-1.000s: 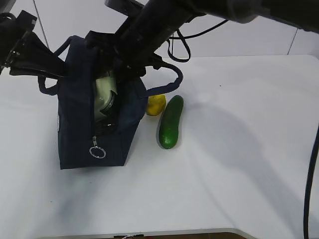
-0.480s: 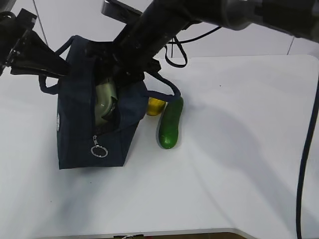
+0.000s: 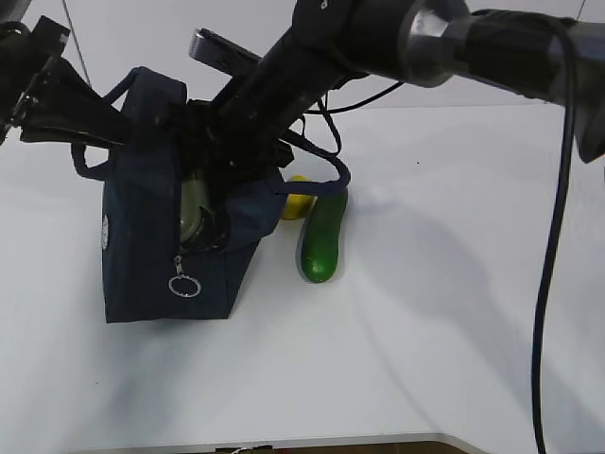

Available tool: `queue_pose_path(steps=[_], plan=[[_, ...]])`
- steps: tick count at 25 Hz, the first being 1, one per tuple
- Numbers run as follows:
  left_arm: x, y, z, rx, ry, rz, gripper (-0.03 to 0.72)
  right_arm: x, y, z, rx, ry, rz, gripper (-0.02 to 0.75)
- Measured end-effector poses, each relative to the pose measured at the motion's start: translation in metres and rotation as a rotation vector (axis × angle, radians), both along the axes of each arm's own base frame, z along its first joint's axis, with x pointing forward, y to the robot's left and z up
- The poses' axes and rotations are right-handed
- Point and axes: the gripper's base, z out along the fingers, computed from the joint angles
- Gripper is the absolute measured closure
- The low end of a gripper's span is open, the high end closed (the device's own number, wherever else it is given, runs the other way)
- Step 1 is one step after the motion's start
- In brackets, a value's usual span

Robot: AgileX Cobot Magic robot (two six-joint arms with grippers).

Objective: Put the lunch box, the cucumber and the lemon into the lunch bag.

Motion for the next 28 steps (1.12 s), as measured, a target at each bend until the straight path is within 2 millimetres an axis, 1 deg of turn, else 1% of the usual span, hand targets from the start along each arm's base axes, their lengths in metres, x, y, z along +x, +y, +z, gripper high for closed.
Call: queue_pose_path(steps=[6,10,14,20,24,28], plan=[[0.000,0.000,-0.001,0.010,0.000,-0.003,0.677,0.000,0.001,-0.001,0.003,-0.005,0.013,0.342],[-0.001,0.001,-0.002,0.026,0.000,-0.010,0.677,0.000,0.001,-0.001,0.006,-0.018,0.029,0.315],[-0.001,0.002,-0.002,0.038,-0.003,-0.010,0.677,-0.001,0.003,0.002,0.037,-0.014,0.040,0.308],[0.000,0.003,-0.003,0.061,-0.009,-0.012,0.677,-0.004,0.004,0.007,0.034,-0.012,0.082,0.308],[-0.001,0.006,-0.007,0.116,-0.014,-0.028,0.677,-0.005,0.000,0.030,-0.023,-0.070,0.157,0.308],[0.000,0.007,-0.007,0.129,-0.020,-0.025,0.677,-0.006,-0.006,0.056,-0.100,-0.149,0.211,0.308]])
